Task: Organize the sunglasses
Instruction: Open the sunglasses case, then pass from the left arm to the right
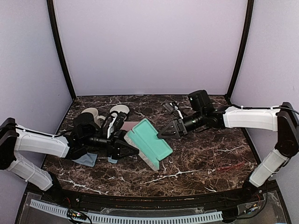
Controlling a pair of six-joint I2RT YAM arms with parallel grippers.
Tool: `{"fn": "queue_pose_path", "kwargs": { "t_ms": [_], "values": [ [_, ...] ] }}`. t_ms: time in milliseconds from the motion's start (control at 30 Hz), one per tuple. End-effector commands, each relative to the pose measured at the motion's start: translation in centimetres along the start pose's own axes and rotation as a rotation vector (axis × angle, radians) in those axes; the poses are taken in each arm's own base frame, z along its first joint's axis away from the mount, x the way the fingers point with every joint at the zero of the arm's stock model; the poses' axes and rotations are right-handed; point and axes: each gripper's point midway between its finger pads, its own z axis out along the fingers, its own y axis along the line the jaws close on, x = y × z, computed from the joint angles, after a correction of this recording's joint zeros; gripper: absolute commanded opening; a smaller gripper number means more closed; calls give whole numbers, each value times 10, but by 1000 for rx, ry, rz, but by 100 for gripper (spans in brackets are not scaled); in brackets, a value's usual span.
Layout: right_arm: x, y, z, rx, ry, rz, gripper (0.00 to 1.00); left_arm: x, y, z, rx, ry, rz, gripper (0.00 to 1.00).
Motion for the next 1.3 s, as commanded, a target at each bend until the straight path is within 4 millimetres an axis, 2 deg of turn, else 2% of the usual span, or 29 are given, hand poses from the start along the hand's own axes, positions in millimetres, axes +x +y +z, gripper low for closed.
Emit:
{"fn": "queue_pose_path", "kwargs": {
  "t_ms": [0,100,200,333,633,833,1033,1133,1200,1267],
  "values": [
    [-9,-12,-13,120,-45,-41,78,-33,-32,-4,64,-83,192,0],
    [-13,6,-14,133,-49,-125,80,-32,-13,0,-27,-71,170,0],
    [-12,16,-8,167,-23,-195,80,-31,-5,4,-44,-55,153,0],
    [-11,11,-6,228,0,-228,75,-29,-5,8,-13,-49,133,0],
    [-7,7,1,303,45,-294,47,-20,5,12,-27,-20,97,0],
    [1,-2,4,353,84,-300,43,-11,11,14,-31,0,78,0],
    [3,-5,2,369,95,-314,35,-7,12,13,-35,-1,77,0],
    [-7,1,0,375,87,-336,28,-6,14,13,-45,-6,76,0],
    [-8,0,-2,385,88,-340,24,-4,16,12,-49,-8,71,9],
    [-9,0,-5,404,91,-348,21,-1,17,12,-54,-9,67,22]
  ]
}}
